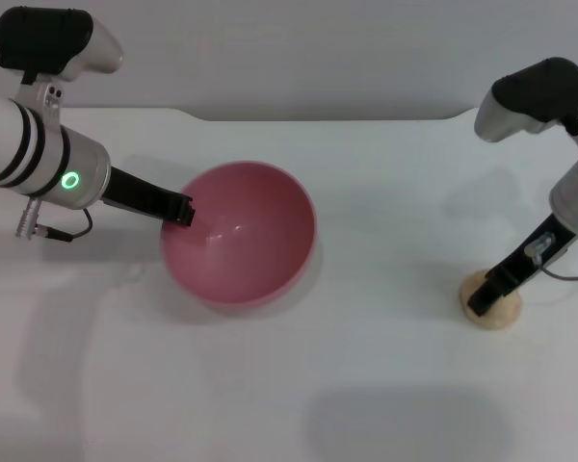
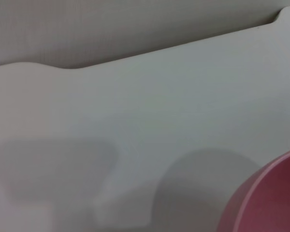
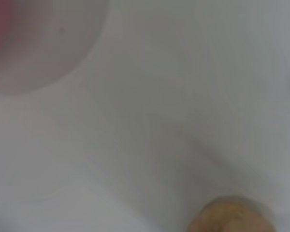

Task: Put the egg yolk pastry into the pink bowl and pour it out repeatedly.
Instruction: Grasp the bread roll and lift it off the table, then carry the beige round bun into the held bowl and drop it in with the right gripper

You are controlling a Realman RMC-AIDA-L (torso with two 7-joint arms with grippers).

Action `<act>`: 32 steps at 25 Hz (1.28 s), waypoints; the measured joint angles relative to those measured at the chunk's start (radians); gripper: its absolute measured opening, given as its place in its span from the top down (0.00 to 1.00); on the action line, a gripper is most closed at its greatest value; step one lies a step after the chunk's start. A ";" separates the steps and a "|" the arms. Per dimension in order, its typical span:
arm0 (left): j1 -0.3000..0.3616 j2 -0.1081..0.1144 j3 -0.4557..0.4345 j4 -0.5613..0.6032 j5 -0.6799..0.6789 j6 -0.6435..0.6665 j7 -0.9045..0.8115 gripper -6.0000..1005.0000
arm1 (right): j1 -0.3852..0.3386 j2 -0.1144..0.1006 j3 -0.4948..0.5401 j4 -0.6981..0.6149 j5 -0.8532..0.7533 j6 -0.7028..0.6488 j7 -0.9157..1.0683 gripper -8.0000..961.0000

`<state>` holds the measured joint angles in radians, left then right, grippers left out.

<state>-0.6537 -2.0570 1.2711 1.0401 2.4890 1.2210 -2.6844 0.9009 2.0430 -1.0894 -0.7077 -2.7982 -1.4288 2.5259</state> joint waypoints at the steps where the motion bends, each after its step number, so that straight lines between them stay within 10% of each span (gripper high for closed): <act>1: 0.000 0.000 0.000 0.000 0.000 -0.001 0.000 1.00 | 0.000 0.000 0.000 0.000 0.000 0.000 0.000 0.45; 16: -0.008 -0.005 0.007 -0.011 -0.004 -0.026 -0.002 1.00 | 0.042 0.021 0.118 -0.273 0.261 0.001 -0.169 0.54; 32: -0.036 -0.012 0.085 -0.013 -0.004 -0.062 -0.045 1.00 | 0.134 0.033 -0.213 -0.235 0.391 0.040 -0.189 0.67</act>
<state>-0.6898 -2.0692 1.3565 1.0271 2.4850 1.1592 -2.7293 1.0350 2.0759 -1.3020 -0.9427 -2.4073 -1.3888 2.3365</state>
